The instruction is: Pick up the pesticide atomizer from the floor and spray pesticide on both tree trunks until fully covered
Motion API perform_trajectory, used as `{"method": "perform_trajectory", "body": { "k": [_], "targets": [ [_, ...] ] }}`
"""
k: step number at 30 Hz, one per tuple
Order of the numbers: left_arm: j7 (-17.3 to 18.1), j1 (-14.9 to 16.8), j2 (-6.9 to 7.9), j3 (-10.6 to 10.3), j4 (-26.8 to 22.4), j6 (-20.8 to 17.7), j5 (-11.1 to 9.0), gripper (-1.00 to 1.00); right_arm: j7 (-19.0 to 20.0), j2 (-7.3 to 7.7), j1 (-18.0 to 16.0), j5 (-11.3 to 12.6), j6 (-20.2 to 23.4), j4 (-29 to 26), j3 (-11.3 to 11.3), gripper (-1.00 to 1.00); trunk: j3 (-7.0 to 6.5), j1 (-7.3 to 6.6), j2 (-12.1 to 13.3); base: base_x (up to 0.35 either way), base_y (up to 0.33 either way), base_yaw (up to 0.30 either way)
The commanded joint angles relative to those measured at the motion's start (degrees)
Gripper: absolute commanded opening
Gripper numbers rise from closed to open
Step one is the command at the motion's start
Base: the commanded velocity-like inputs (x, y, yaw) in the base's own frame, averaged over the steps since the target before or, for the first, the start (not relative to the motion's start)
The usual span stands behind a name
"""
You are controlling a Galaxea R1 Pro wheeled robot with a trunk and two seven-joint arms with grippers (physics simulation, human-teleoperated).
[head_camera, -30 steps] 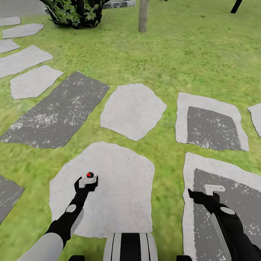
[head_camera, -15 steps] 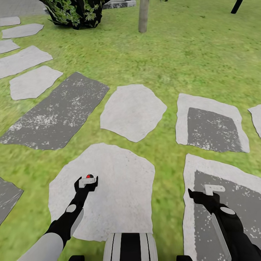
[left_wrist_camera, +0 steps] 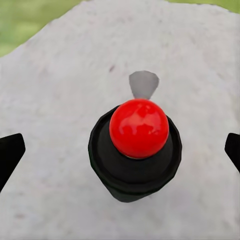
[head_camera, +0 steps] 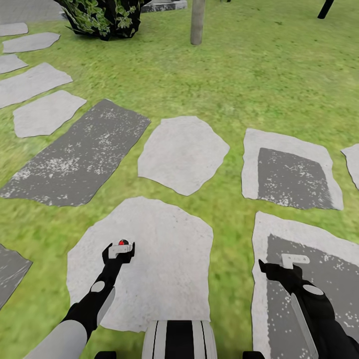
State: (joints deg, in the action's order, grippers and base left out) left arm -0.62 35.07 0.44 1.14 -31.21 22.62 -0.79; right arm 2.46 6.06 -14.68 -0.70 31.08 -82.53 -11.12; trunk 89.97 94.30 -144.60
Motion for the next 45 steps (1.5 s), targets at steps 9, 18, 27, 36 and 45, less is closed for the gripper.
{"method": "perform_trajectory", "body": {
  "k": [9,18,27,36,45],
  "targets": [
    [0.0,0.0,-0.3,-0.08,0.01,-0.03,-0.01,1.0,0.0,0.0,0.0,0.0,0.02,0.0,-0.03,1.0,0.0,0.0,0.0,0.0,0.0,0.0],
    [0.0,0.0,-0.29,-0.07,0.01,-0.08,-0.07,1.0,0.0,0.0,0.0,0.0,0.03,0.0,-0.04,1.0,0.0,0.0,0.0,0.0,0.0,0.0],
    [0.0,0.0,-0.26,0.0,0.01,-0.08,-0.09,-1.0,0.0,0.0,0.0,0.0,0.0,0.0,-0.04,1.0,0.0,0.0,0.0,0.0,0.0,0.0],
    [0.0,0.0,-0.26,0.0,0.01,-0.05,-0.07,-1.0,0.0,0.0,0.0,0.0,0.01,0.0,-0.03,1.0,0.0,0.0,0.0,0.0,0.0,0.0],
    [0.0,0.0,-0.26,0.0,-0.07,0.02,0.0,-1.0,0.0,0.0,0.0,0.0,0.02,0.0,-0.03,1.0,0.0,0.0,0.0,0.0,0.0,0.0]
  ]
}}
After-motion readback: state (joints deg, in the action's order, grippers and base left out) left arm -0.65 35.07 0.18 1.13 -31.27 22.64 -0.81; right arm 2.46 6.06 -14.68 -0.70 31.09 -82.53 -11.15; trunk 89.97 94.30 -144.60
